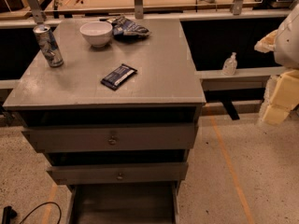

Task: Place rxbar blueberry into bottom drawer

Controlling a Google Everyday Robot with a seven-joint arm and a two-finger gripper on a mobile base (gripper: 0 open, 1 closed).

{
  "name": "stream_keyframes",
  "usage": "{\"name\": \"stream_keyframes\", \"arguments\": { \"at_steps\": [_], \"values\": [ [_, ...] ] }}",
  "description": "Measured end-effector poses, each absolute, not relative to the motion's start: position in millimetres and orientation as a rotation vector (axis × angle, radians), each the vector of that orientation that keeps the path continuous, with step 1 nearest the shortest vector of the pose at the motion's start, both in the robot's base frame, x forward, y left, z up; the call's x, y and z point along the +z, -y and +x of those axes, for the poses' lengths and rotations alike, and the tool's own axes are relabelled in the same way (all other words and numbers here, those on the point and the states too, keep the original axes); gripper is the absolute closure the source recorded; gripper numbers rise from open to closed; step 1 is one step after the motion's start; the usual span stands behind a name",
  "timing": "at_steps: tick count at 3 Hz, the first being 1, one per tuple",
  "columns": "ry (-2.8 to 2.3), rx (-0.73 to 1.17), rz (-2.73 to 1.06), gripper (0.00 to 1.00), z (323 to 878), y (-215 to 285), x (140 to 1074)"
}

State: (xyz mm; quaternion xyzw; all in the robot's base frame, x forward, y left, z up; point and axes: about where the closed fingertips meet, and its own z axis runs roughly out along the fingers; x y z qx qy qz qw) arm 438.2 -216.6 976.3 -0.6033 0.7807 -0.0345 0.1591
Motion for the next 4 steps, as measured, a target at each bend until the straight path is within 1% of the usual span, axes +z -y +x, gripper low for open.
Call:
{"name": "stream_keyframes", "arguments": {
  "at_steps": [1,2,4],
  "values": [
    [-2.225,-0.098,-1.731,0.0,439.2,215.3,976.7],
    [-2.107,-0.076,-1.837,0.0,457.8,191.6,983.5],
    [-1.588,-0.045,-2.323,0.0,516.7,90.7,984.3]
  ]
}}
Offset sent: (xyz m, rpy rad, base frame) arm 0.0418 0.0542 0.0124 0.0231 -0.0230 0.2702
